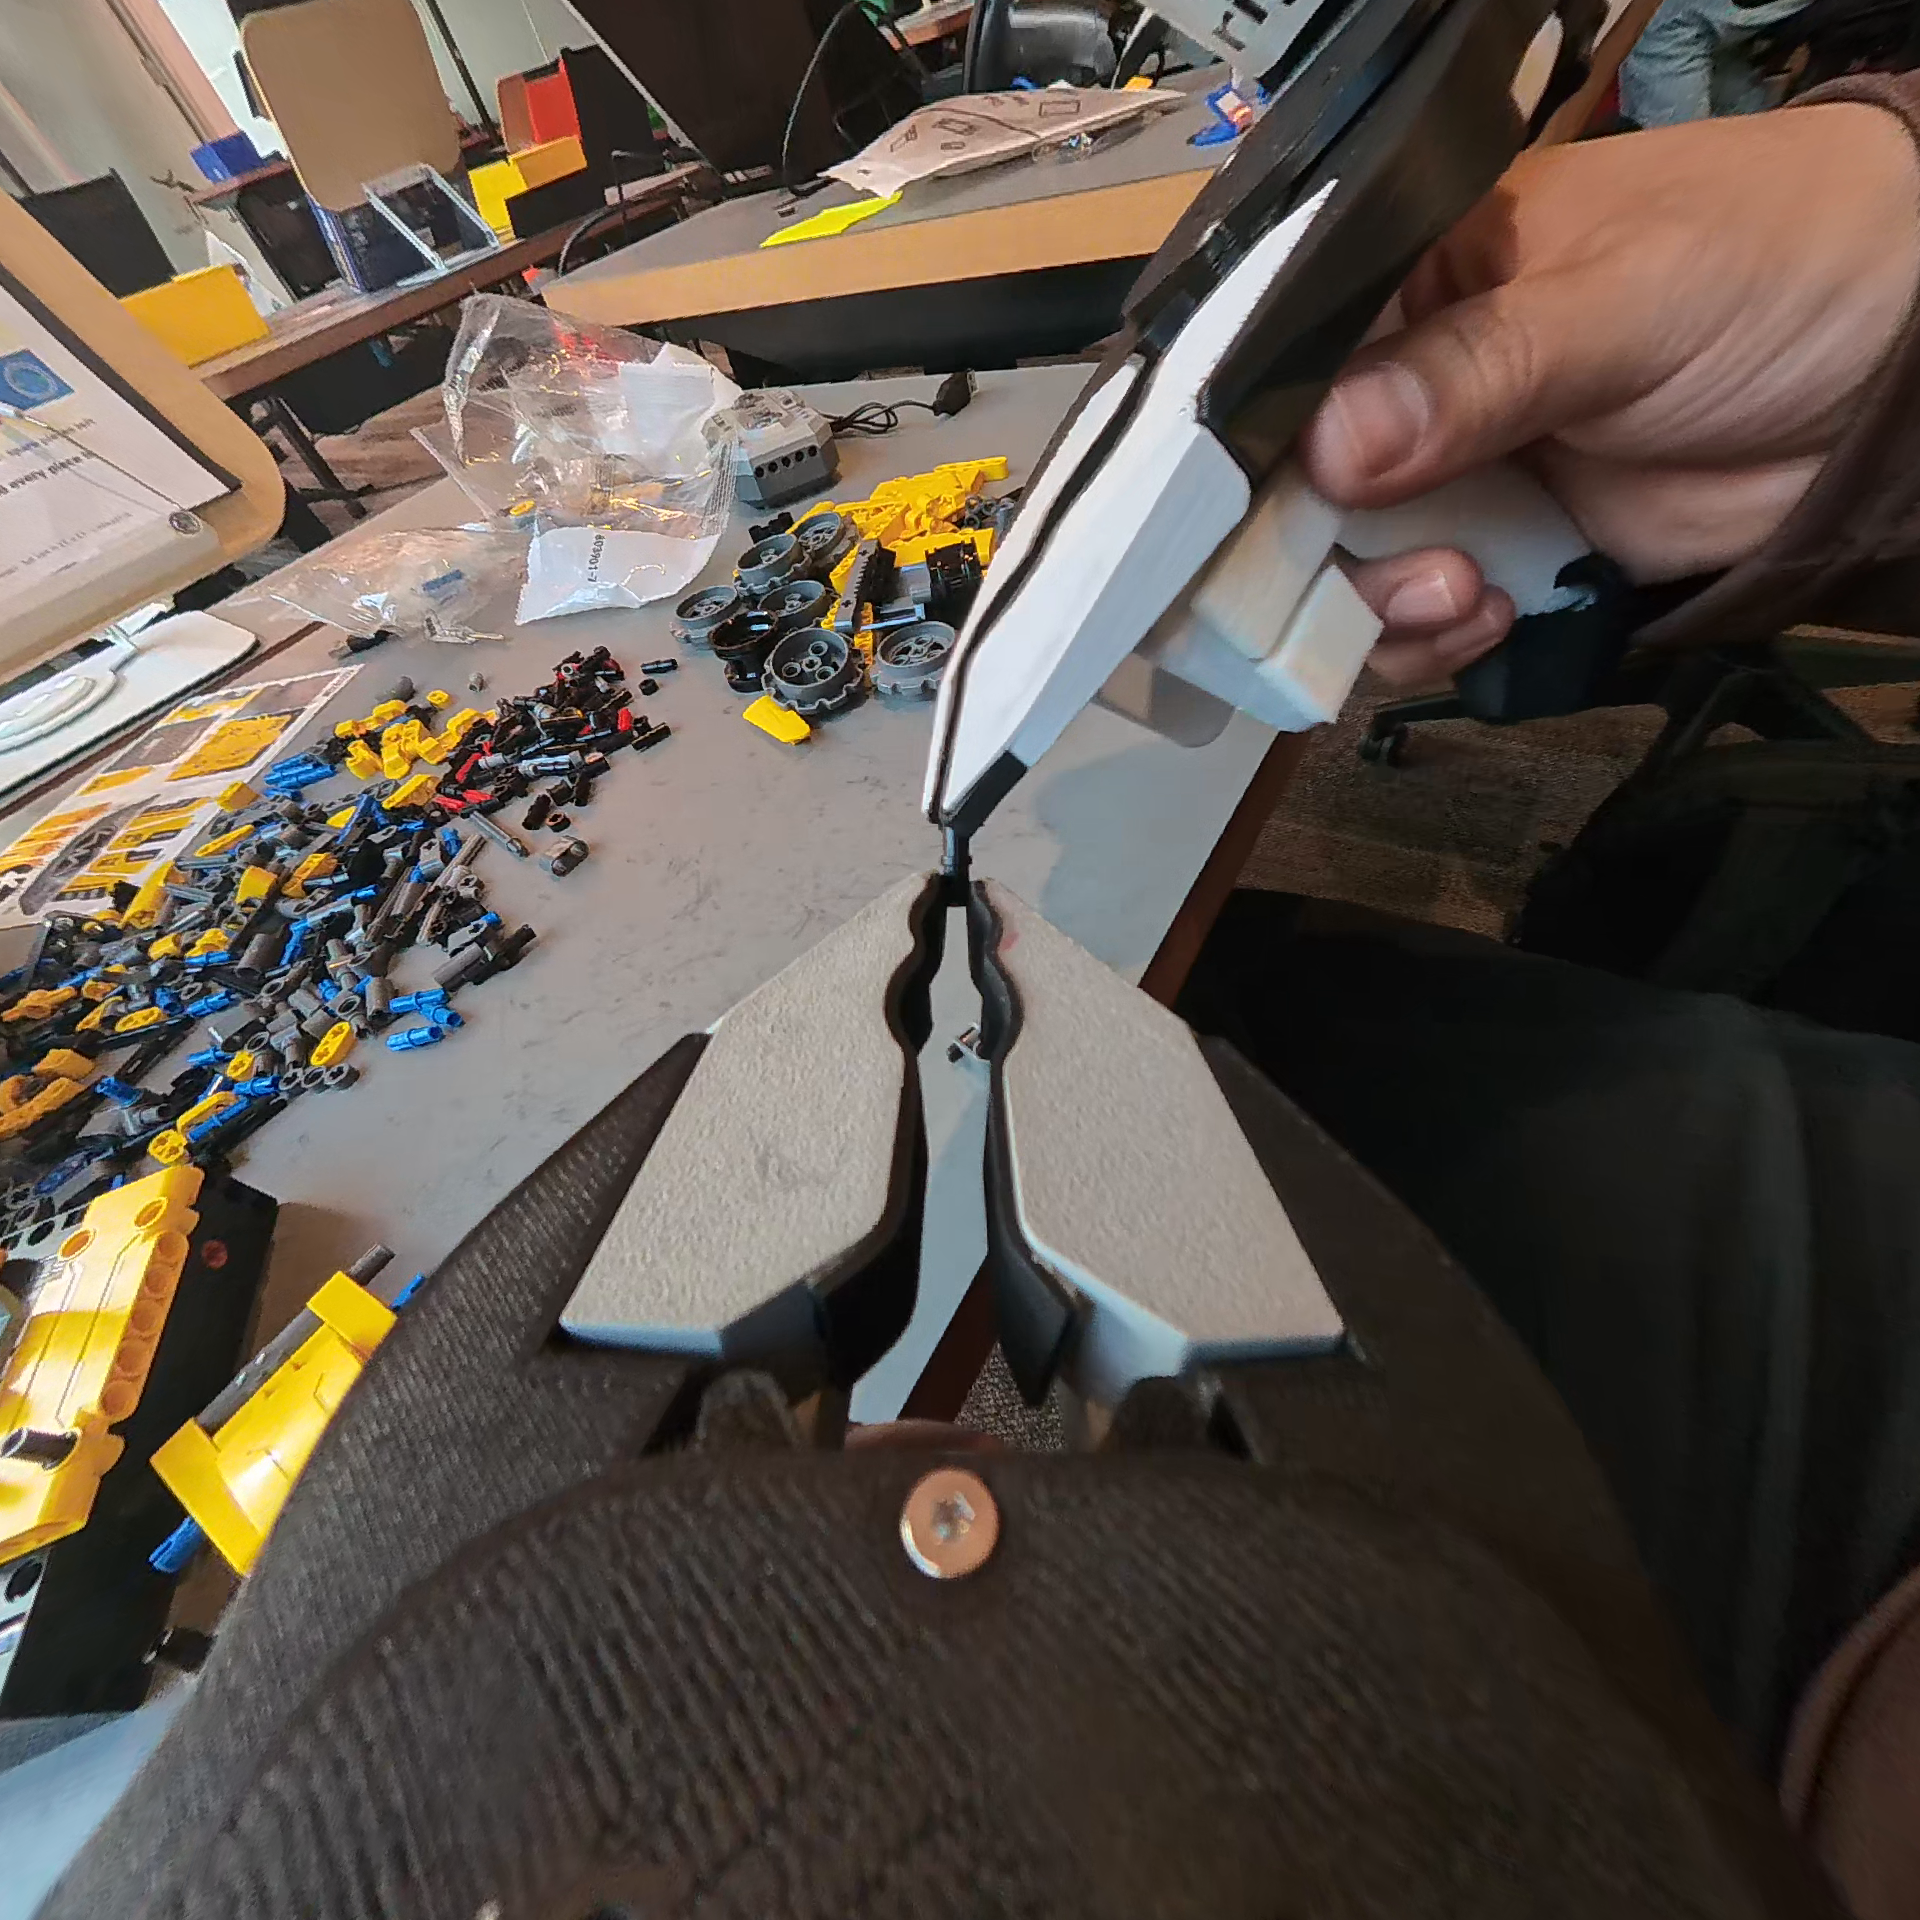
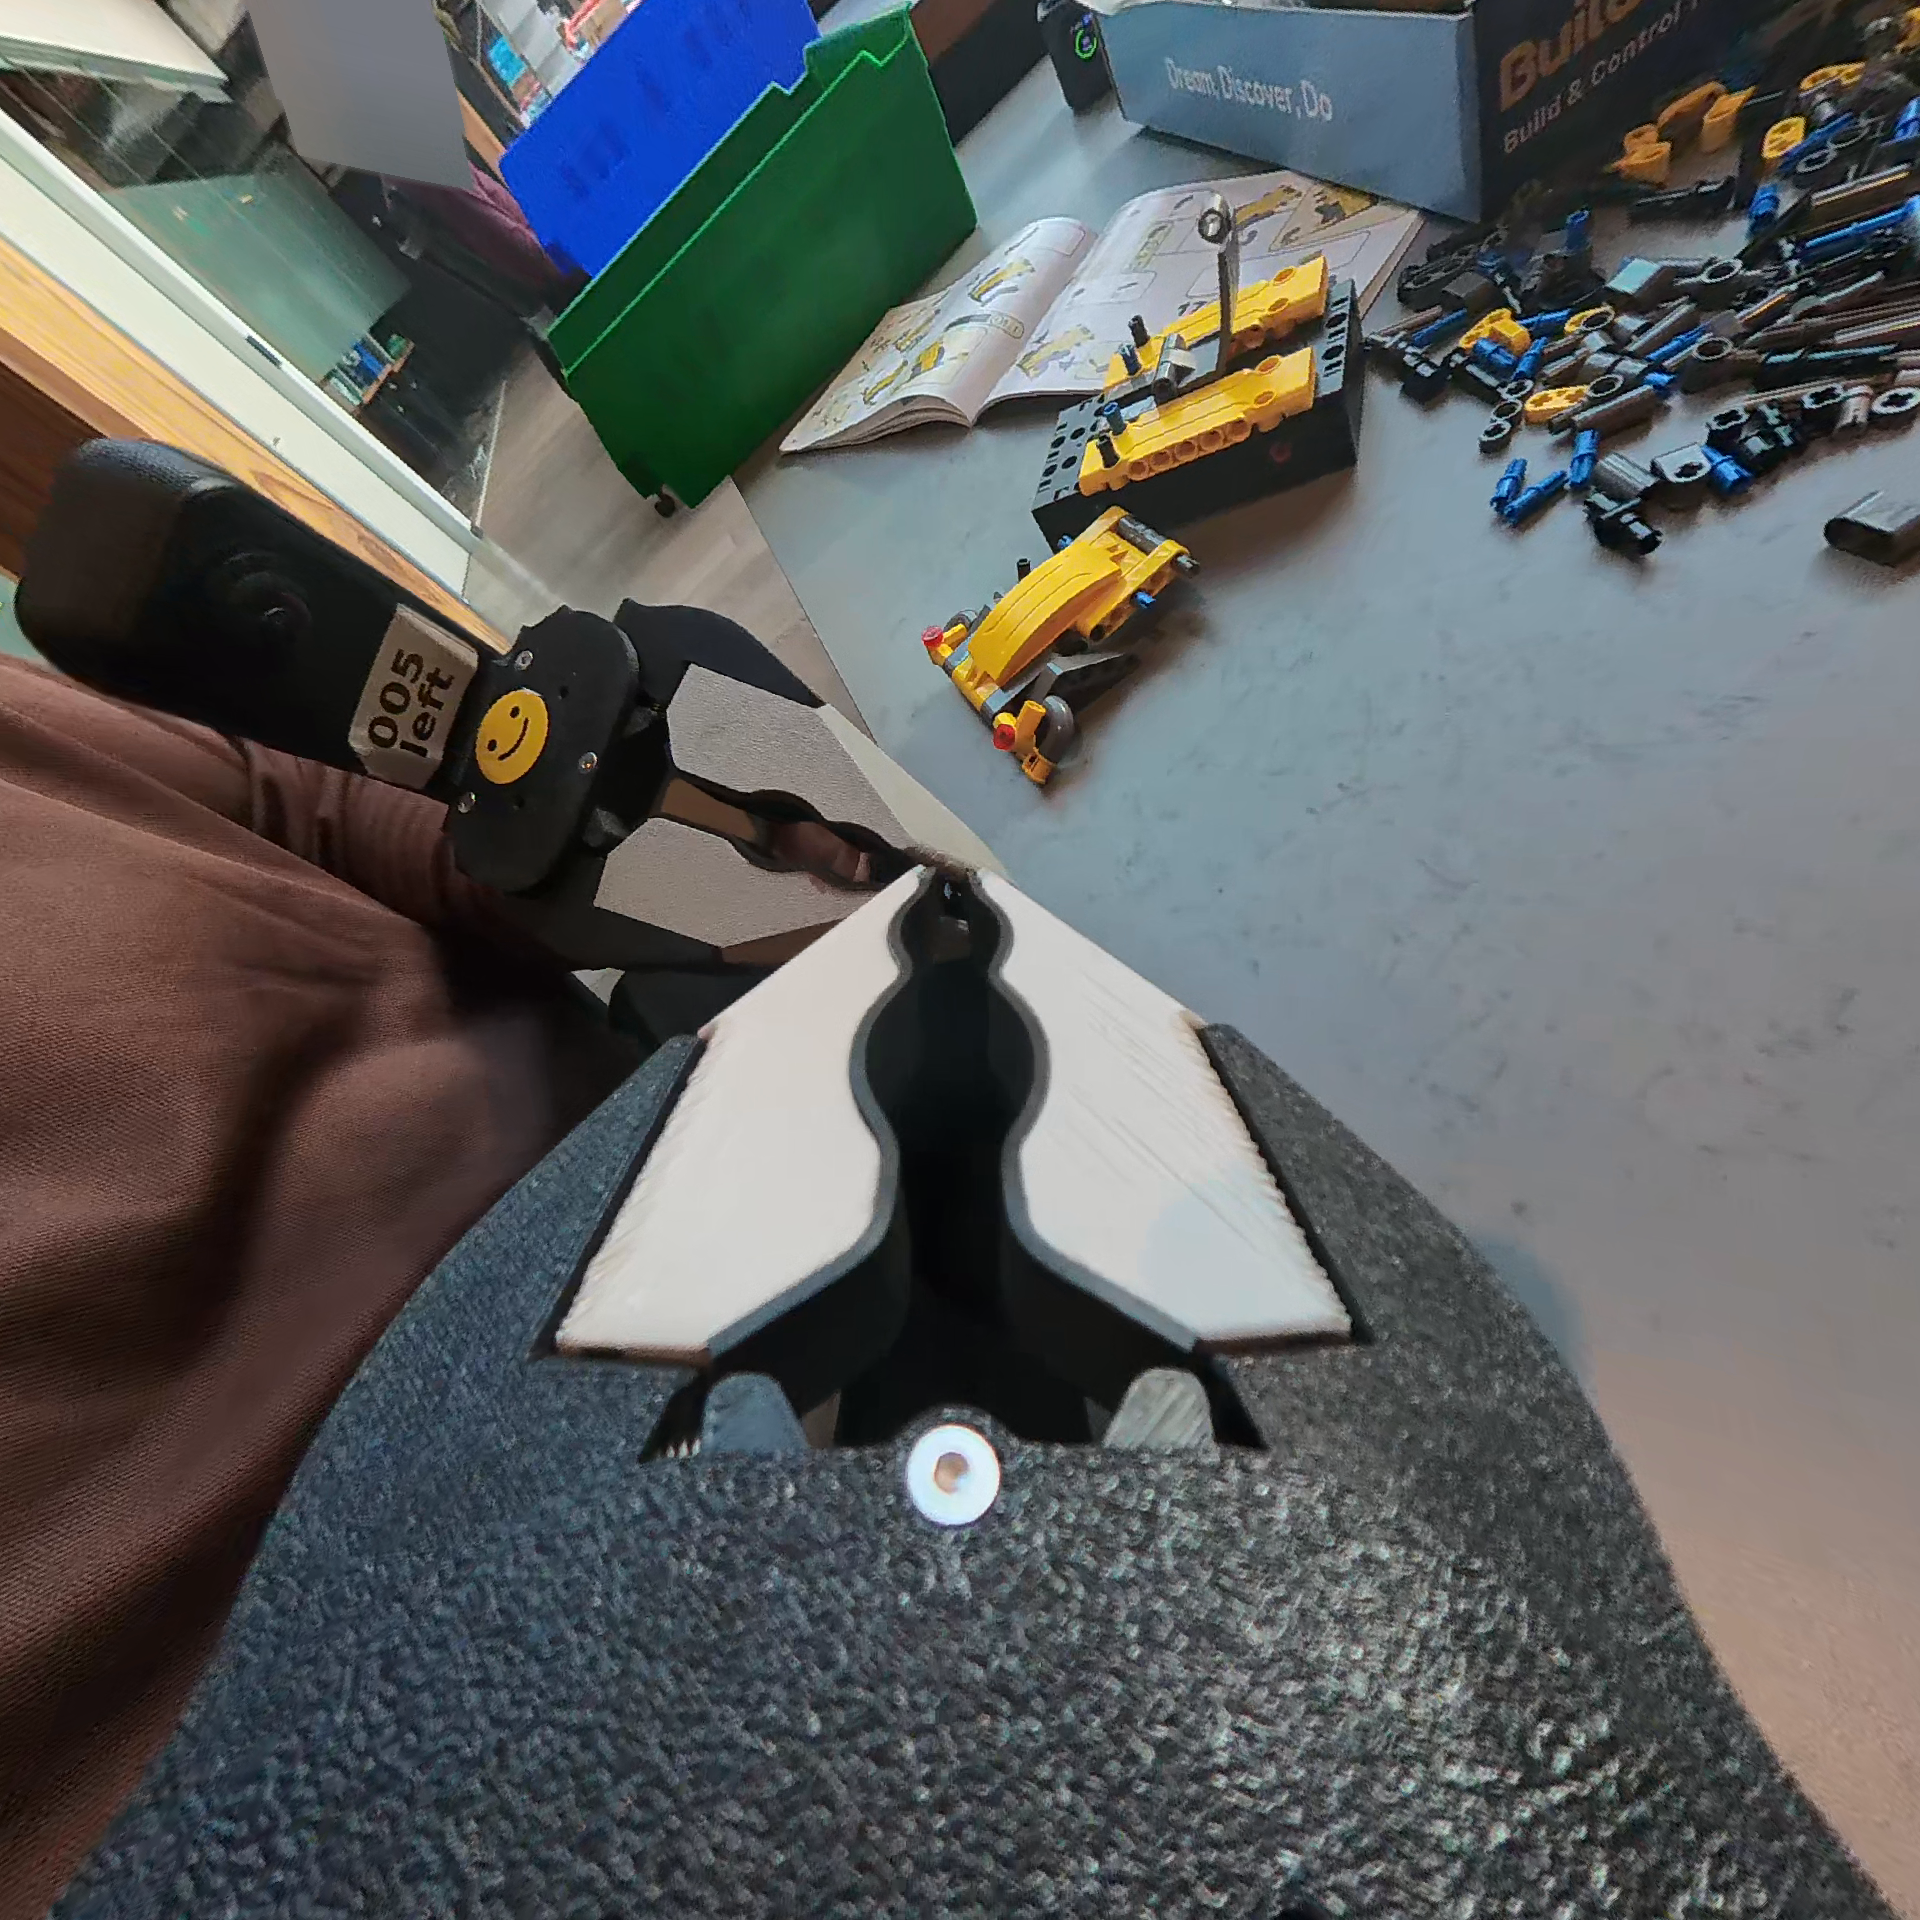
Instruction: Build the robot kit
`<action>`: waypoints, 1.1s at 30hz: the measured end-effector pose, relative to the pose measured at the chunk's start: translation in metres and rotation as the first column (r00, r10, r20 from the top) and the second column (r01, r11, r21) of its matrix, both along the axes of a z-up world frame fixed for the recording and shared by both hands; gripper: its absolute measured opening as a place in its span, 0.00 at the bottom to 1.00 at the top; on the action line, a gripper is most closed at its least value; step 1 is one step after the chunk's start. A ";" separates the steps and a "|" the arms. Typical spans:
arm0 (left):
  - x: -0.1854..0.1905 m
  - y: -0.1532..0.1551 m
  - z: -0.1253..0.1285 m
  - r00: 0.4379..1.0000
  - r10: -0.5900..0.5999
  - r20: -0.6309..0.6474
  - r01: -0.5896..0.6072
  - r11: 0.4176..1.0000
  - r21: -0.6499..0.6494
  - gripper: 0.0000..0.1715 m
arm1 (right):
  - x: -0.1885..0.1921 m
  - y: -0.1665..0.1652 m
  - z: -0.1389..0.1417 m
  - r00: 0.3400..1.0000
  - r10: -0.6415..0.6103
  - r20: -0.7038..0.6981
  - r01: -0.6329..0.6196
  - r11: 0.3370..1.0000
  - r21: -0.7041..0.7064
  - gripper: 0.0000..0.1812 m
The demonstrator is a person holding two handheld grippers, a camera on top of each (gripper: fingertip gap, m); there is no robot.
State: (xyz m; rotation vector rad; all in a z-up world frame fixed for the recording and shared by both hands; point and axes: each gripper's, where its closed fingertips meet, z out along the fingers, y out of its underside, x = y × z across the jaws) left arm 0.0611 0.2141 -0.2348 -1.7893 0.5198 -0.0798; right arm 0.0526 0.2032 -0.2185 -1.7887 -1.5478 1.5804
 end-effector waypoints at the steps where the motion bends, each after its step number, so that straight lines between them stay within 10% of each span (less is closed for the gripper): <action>1: 0.000 0.000 0.000 1.000 0.001 0.004 -0.001 1.000 -0.002 0.01 | 0.000 0.000 0.000 1.000 -0.002 0.001 0.002 1.000 0.001 0.01; 16: 0.003 -0.003 -0.007 0.996 -0.073 0.051 0.078 0.992 -0.100 0.05 | 0.003 0.002 -0.009 0.999 0.010 0.036 -0.014 0.994 0.111 0.00; 21: -0.003 -0.015 -0.049 0.960 -0.275 -0.046 0.232 0.881 -0.412 0.14 | 0.010 0.009 -0.028 0.993 0.001 0.115 -0.026 0.976 0.215 0.00; 33: -0.023 0.005 -0.055 0.895 -0.418 -0.154 0.280 0.796 -0.536 0.13 | 0.019 0.019 -0.053 0.979 -0.027 0.200 -0.028 0.963 0.270 0.00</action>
